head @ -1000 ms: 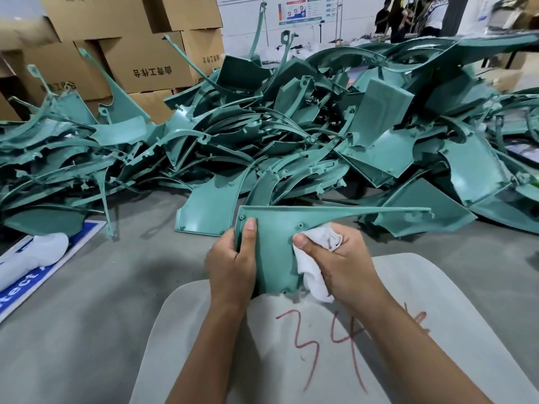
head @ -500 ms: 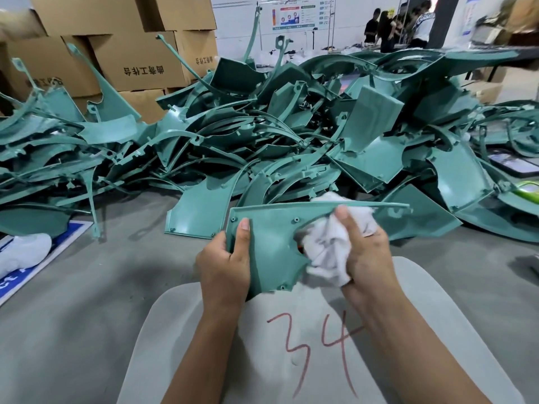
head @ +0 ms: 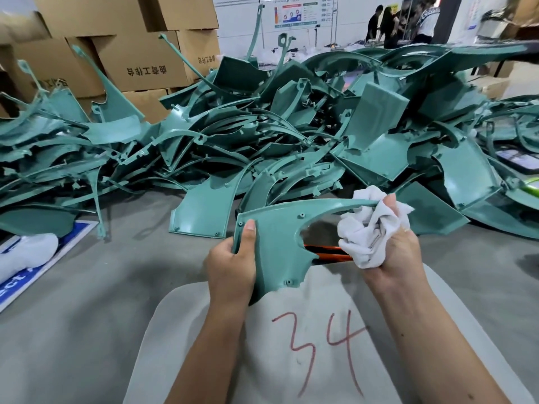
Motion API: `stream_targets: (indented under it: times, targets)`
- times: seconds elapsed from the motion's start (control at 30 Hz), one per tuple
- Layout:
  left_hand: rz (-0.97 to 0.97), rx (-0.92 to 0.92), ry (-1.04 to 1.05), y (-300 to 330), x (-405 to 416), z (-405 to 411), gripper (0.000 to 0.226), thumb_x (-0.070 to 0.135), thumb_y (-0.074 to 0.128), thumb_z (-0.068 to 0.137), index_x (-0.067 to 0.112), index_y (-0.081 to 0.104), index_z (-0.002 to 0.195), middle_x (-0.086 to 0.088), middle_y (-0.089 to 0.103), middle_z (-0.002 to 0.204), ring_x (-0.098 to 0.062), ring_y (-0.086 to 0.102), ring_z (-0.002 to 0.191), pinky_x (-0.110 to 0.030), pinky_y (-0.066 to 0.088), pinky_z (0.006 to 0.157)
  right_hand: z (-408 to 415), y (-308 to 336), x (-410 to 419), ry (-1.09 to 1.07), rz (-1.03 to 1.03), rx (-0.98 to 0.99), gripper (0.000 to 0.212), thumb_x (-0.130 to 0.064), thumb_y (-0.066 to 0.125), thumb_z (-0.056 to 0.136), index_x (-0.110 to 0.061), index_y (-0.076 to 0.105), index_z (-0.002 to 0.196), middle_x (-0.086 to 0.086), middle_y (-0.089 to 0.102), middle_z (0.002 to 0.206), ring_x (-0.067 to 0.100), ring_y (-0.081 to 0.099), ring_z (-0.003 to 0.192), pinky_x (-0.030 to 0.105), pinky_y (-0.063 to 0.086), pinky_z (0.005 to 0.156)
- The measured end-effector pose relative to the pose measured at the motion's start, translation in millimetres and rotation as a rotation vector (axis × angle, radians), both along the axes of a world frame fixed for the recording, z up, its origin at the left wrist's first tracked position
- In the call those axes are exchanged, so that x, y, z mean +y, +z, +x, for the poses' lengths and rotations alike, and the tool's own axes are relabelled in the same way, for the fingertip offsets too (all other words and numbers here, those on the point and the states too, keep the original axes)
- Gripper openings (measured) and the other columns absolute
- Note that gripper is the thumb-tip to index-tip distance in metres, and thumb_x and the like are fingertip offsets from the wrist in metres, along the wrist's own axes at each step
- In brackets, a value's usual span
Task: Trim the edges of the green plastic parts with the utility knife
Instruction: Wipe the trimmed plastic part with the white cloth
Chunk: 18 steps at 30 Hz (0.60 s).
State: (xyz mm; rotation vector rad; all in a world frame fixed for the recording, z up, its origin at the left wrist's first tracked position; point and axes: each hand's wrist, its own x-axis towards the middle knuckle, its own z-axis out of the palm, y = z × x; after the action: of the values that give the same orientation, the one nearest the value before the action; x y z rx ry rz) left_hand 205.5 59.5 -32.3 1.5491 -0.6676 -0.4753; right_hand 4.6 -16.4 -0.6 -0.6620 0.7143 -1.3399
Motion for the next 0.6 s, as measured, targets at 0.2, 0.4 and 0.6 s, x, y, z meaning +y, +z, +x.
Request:
stream_targets:
  times: [0.2, 0.4, 0.6]
  targets:
    - [-0.046, 0.177, 0.005, 7.2, 2.3, 7.9, 0.101, 0.081, 0.066, 0.062, -0.018, 0.055, 0.082, -0.010, 0.057, 0.075, -0.023, 0.051, 0.069, -0.039, 0.044, 0.065, -0.6, 3.4, 0.8, -0.042, -0.188, 0.079, 0.024, -0.044, 0.072, 0.086, -0.022, 0.083, 0.083, 0.004, 0.049, 0.041, 0.019, 0.044, 0.040, 0.033, 0.046, 0.055]
    - [-0.065, 0.438, 0.047, 8.1, 1.4, 4.7, 0.064, 0.062, 0.061, 0.093, 0.000, 0.067, 0.077, -0.004, 0.064, 0.059, -0.018, 0.057, 0.048, -0.024, 0.047, 0.051, 11.5, 8.0, 21.7, 0.057, -0.194, 0.129, 0.044, -0.052, 0.071, 0.084, -0.012, 0.070, 0.101, 0.009, 0.077, 0.080, 0.032, 0.077, 0.077, 0.048, 0.063, 0.054]
    - [-0.059, 0.312, 0.110, 2.8, -6.6, -28.9, 0.050, 0.053, 0.057, 0.100, 0.007, 0.072, 0.089, -0.012, 0.078, 0.090, -0.037, 0.074, 0.092, -0.055, 0.061, 0.082, 55.9, -3.0, 60.2, 0.370, -0.221, 0.127, 0.059, -0.087, 0.063, 0.072, -0.042, 0.075, 0.109, 0.013, 0.075, 0.079, 0.037, 0.075, 0.074, 0.056, 0.065, 0.065]
